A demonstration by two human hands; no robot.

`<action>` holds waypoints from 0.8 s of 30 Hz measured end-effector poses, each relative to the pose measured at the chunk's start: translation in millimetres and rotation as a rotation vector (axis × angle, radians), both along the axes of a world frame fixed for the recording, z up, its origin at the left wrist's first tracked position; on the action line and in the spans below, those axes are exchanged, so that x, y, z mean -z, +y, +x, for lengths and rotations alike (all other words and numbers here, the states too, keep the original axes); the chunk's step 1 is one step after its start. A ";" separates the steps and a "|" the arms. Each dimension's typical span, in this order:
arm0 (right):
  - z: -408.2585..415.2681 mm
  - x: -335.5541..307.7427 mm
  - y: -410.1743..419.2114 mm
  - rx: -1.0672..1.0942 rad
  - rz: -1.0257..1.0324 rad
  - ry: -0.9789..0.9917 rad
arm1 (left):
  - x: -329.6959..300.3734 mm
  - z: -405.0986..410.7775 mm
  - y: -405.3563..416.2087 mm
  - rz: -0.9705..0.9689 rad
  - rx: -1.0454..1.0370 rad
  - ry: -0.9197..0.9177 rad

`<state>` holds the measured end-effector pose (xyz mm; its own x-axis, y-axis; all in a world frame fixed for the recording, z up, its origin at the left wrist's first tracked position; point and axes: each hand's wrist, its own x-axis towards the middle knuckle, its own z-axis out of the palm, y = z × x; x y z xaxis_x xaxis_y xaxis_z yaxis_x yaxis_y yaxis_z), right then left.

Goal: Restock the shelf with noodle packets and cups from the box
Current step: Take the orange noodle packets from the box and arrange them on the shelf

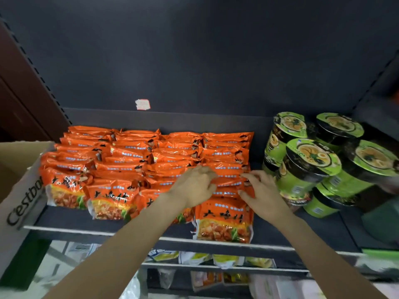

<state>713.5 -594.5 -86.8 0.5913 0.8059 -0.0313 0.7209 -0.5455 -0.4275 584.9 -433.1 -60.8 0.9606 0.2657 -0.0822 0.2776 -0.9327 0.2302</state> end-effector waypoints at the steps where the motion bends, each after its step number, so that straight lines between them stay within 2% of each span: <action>1: -6.0 1.3 -8.1 0.029 0.010 -0.044 | 2.0 -9.4 -7.8 0.024 -0.016 0.028; 4: -22.9 6.7 -26.6 0.147 0.026 -0.017 | 10.6 -28.1 -25.0 0.137 -0.029 0.126; 7: -31.7 14.2 -36.7 0.131 0.012 0.201 | 14.9 -29.3 -34.3 0.259 -0.051 0.130; 9: -34.8 21.0 -37.8 0.099 0.028 0.277 | 14.4 -26.6 -38.7 0.320 -0.077 0.096; 18: -30.6 17.3 -23.1 0.123 0.186 0.191 | 27.1 -25.0 -38.6 0.260 -0.018 0.044; 24: -23.1 9.6 -2.1 0.213 0.064 0.071 | 38.2 -27.4 -37.2 0.316 0.030 0.053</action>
